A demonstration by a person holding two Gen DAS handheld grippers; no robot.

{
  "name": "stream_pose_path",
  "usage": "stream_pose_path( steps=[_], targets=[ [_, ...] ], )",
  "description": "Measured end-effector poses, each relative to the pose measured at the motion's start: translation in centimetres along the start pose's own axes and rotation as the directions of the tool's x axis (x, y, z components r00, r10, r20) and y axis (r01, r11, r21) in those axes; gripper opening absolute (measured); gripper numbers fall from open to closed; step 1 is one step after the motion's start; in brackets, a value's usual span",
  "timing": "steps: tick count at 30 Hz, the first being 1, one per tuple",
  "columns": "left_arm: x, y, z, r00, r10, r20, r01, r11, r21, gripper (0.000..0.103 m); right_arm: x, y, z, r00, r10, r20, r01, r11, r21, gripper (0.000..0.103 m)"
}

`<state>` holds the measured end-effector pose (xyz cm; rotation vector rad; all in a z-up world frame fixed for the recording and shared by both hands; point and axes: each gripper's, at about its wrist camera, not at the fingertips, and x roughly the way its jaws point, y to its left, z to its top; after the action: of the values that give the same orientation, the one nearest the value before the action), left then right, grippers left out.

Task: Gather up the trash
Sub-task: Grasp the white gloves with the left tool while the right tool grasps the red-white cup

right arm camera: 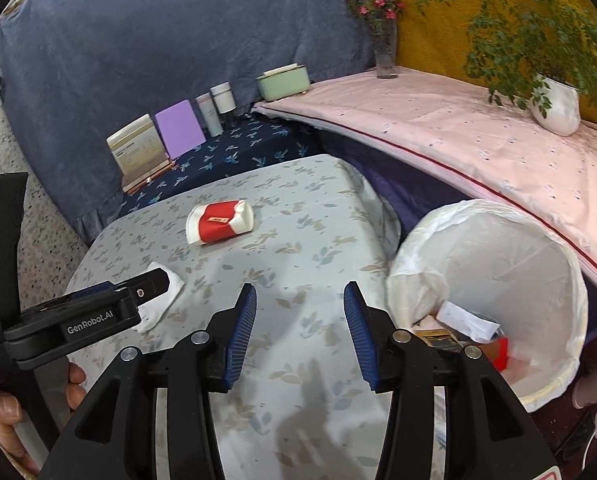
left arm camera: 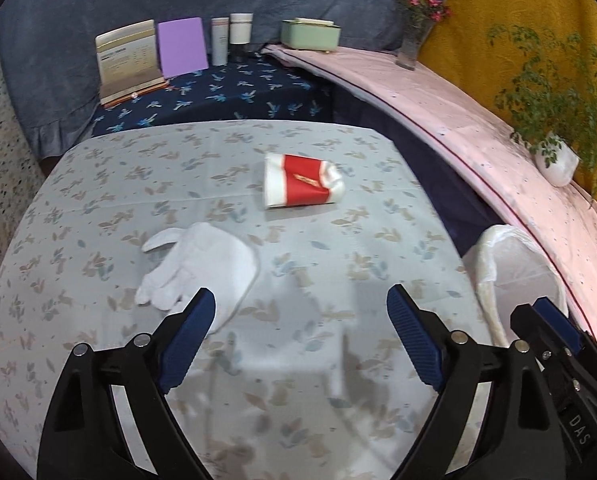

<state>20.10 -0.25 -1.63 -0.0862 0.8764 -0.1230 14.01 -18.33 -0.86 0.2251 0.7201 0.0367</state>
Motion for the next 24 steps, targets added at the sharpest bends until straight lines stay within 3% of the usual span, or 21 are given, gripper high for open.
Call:
stream_pose_path(
  steps=[15, 24],
  targets=[
    [3.7, 6.6, 0.2, 0.995, 0.086, -0.058, -0.09, 0.993, -0.077, 0.088, 5.7, 5.4, 1.9, 0.997, 0.064, -0.05, -0.067, 0.996, -0.053, 0.053],
    [7.5, 8.6, 1.3, 0.987, 0.108, -0.114, -0.118, 0.99, -0.079, 0.089, 10.8, 8.4, 4.0, 0.993, 0.087, -0.076, -0.093, 0.992, -0.084, 0.059]
  ],
)
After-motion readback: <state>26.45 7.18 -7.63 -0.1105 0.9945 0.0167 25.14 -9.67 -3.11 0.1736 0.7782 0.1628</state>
